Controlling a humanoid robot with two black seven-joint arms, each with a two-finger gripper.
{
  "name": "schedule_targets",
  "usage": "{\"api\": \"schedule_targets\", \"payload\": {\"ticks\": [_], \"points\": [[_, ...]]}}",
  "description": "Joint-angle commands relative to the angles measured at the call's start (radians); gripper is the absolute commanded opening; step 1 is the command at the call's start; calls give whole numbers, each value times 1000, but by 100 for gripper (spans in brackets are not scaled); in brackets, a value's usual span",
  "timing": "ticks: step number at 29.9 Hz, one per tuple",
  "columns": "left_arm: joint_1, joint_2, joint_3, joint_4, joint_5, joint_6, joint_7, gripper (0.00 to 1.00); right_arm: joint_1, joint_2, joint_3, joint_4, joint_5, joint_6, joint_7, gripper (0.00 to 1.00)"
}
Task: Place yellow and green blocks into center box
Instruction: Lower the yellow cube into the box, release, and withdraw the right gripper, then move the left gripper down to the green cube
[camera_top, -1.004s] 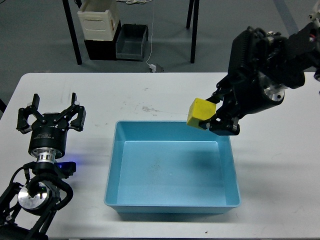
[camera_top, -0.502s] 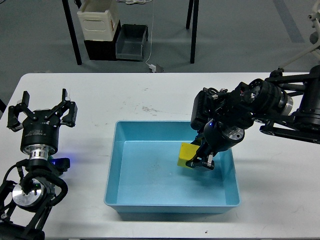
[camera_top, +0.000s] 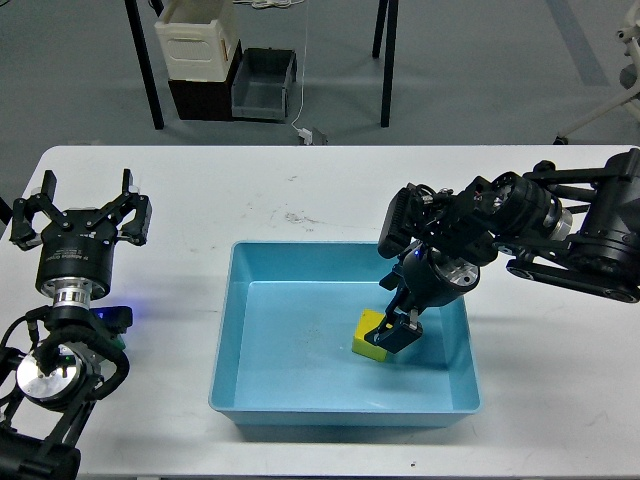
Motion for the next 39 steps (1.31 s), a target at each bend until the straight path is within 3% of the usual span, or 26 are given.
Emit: {"api": "schedule_targets", "payload": {"ticks": [1, 10, 15, 16, 20, 22, 24, 30, 34, 36, 39], "points": [[-23, 105, 12, 1, 16, 4, 34, 100, -21, -30, 149, 0, 1, 0, 0, 99], [-138, 339, 74, 51, 303, 54, 59, 100, -159, -23, 474, 23, 1, -12, 0, 99], [-224, 415, 75, 151, 469, 50, 197, 100, -314, -10, 715, 38, 2, -159, 0, 99], [-239, 424, 75, 165, 502, 45, 227, 100, -349, 1, 770, 43, 2, -182, -19, 99], [-276, 467, 75, 177, 665, -5, 235, 100, -515, 46, 990, 73, 71, -260, -96, 99], [-295, 484, 74, 177, 787, -27, 216, 100, -587, 55, 1077, 110, 157, -269, -117, 100], [-315, 491, 74, 177, 909, -35, 165, 100, -655, 50, 1148, 159, 249, -271, -134, 100], [-355, 559, 74, 176, 1272, -82, -143, 100, -923, 90, 1444, 253, 453, -272, -164, 100], [-368, 577, 74, 173, 1333, -169, -149, 100, -1069, 135, 1576, 282, 595, -272, -167, 100], [-388, 582, 74, 161, 1333, -258, -149, 100, -1109, 150, 1614, 286, 672, -272, -174, 100], [-394, 596, 72, 139, 1339, -267, -149, 100, -1181, 153, 1673, 293, 777, -274, -231, 100]]}}
